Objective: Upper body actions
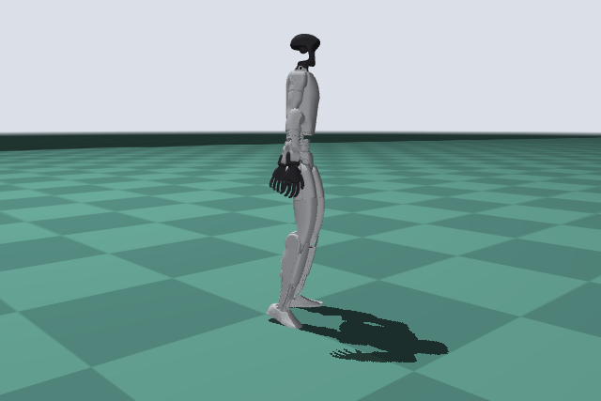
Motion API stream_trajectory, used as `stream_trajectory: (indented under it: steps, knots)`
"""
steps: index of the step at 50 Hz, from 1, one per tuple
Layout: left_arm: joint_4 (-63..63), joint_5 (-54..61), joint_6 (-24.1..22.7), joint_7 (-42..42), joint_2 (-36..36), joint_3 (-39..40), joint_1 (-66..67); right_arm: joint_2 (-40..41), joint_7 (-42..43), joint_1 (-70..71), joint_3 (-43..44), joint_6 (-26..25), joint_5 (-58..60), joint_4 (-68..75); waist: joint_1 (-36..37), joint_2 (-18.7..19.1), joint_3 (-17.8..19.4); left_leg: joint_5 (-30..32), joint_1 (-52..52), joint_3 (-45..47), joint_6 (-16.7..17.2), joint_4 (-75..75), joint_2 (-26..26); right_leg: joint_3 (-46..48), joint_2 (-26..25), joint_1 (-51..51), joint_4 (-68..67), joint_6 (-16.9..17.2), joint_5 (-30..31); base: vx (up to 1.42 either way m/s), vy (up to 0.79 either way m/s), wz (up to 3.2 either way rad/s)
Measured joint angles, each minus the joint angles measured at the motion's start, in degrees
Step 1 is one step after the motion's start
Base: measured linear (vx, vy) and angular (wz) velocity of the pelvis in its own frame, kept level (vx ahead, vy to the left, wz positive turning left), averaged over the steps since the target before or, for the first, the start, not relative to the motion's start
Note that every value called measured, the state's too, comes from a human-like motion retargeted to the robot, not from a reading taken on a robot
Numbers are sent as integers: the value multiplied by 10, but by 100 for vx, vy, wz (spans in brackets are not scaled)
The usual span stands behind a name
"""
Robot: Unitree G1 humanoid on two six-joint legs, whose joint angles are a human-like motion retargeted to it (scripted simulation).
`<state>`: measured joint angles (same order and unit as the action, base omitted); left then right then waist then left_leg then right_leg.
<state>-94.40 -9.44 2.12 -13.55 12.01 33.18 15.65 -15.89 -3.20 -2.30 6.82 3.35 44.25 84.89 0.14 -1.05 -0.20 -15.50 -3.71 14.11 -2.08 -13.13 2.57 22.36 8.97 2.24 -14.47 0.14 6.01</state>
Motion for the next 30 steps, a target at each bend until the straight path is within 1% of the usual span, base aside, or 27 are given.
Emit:
stream_trajectory:
  steps: [3, 5, 8, 9, 10, 13, 15, 18, 20, 25, 30]
  knots:
    - [19, -4, -1, -1, -8, 0, -5, 0, -8, 12, -9, 5, -10, -6, 17, -11, 4, -4, 2, 19, 5, 1, 0, -6, 9, -25, 43, 6, -11, -13, -24, -47]
    - [27, -13, 0, -8, -9, -7, -14, 1, -8, 16, -15, 7, -10, -10, 21, -17, 7, -6, 1, 23, 10, -3, 2, -16, 14, -35, 69, 6, -8, -18, -27, -16]
    - [46, -33, 3, -21, -11, -21, -33, 3, -7, 16, -25, 6, 1, -11, 26, -35, 6, -8, -5, 30, 18, -8, -7, -18, 34, -38, 94, 86, -10, -15, -17, -8]
    - [55, -41, 5, -22, -13, -24, -42, 4, -8, 17, -25, 3, 6, -10, 30, -39, 5, -9, -8, 33, 22, -12, -6, -14, 38, -36, 97, 99, -20, -24, -27, -19]
    - [64, -48, 7, -22, -15, -26, -50, 6, -8, 18, -26, 0, 13, -8, 34, -42, 3, -10, -12, 37, 26, -16, -3, -7, 40, -34, 98, 105, -33, -27, -35, -23]
    - [92, -54, -4, -13, -25, -36, -67, 11, -14, 15, -27, -6, 22, 0, 39, -42, -1, -7, -16, 41, 41, -17, 9, 10, 33, -32, 109, 86, -70, -20, -31, -11]
    - [105, -53, -11, -8, -32, -45, -79, 15, -22, 14, -25, -12, 23, 3, 36, -41, 2, -3, -16, 39, 48, -16, 14, 28, 25, -41, 129, 80, -72, -23, -34, 9]
    - [113, -51, -14, -7, -42, -64, -95, 19, -32, 11, -14, -17, 16, 6, 31, -29, 1, 7, -21, 32, 58, -10, 27, 32, 16, -42, 141, 83, -66, -19, -21, 18]
    - [117, -54, -15, -6, -49, -75, -100, 19, -35, 7, -8, -19, 7, 7, 19, -22, -2, 17, -26, 22, 62, -3, 30, 34, 7, -41, 145, 74, -68, -23, -27, 37]
    - [135, -76, -24, -17, -66, -108, -96, 15, -36, 3, 3, -28, -10, 15, 10, 0, 1, 45, -8, 26, 67, 43, 35, 16, -14, -37, 140, 53, -77, -15, -10, -4]
    - [138, -121, -32, -8, -72, -131, -80, 10, -30, 2, 13, -40, -34, 37, -8, 20, -6, 62, 0, 21, 70, 69, 36, 13, -25, -40, 142, 46, -82, -7, 0, 8]
